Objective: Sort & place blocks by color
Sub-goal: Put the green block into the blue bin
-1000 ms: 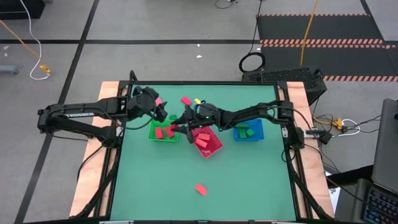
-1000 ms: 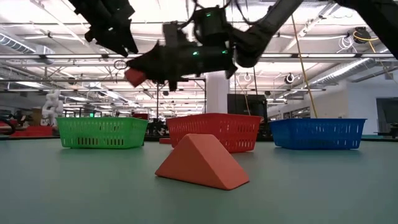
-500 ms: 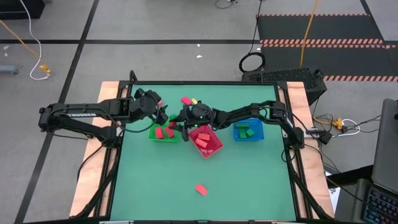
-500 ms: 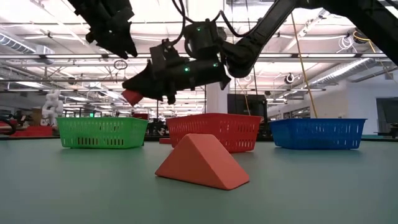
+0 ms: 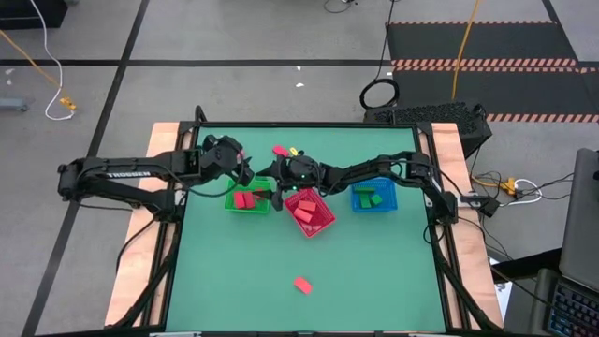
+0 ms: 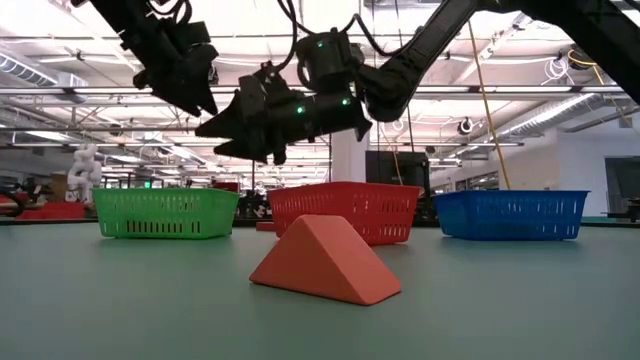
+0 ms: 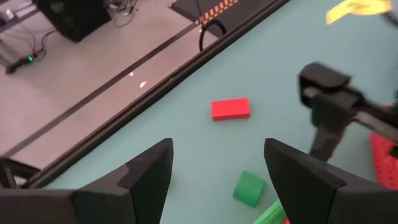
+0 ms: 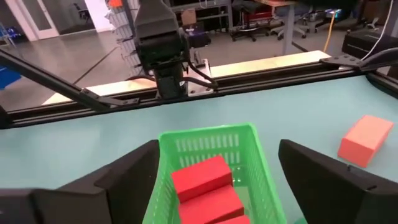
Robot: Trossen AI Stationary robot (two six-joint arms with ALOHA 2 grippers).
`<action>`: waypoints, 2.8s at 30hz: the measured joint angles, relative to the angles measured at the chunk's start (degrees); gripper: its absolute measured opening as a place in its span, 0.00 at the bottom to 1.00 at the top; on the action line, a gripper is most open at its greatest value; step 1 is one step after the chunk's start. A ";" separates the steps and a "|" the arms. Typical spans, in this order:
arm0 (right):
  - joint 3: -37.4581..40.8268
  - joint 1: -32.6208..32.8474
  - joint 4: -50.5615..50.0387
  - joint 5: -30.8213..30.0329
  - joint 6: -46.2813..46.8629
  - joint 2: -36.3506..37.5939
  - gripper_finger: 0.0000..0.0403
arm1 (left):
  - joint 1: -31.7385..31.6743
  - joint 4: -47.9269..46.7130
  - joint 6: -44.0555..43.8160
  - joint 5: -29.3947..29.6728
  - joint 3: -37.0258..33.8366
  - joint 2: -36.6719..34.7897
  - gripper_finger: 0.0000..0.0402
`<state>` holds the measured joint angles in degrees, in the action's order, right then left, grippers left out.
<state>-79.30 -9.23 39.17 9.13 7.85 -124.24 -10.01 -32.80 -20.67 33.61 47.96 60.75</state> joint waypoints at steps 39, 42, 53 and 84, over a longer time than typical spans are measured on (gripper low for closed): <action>27.64 -4.88 -5.87 -16.65 -18.94 48.13 0.79 | -19.48 -16.95 17.82 -25.69 29.69 37.38 0.63; 31.53 -5.64 -3.16 -16.70 -16.98 51.69 0.79 | -19.64 -25.88 11.86 -25.79 34.12 42.19 0.63; 39.10 -6.54 -2.96 -16.64 -14.50 61.10 0.79 | -16.80 -30.99 15.72 -32.07 34.78 49.62 0.63; 42.13 -6.81 -2.14 -16.62 -13.35 65.35 0.79 | -14.44 -24.87 19.31 -30.36 26.54 49.64 0.63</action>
<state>-37.17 -16.04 37.02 -7.49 -5.51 -58.89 -24.45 -57.67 -1.37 3.25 74.50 110.39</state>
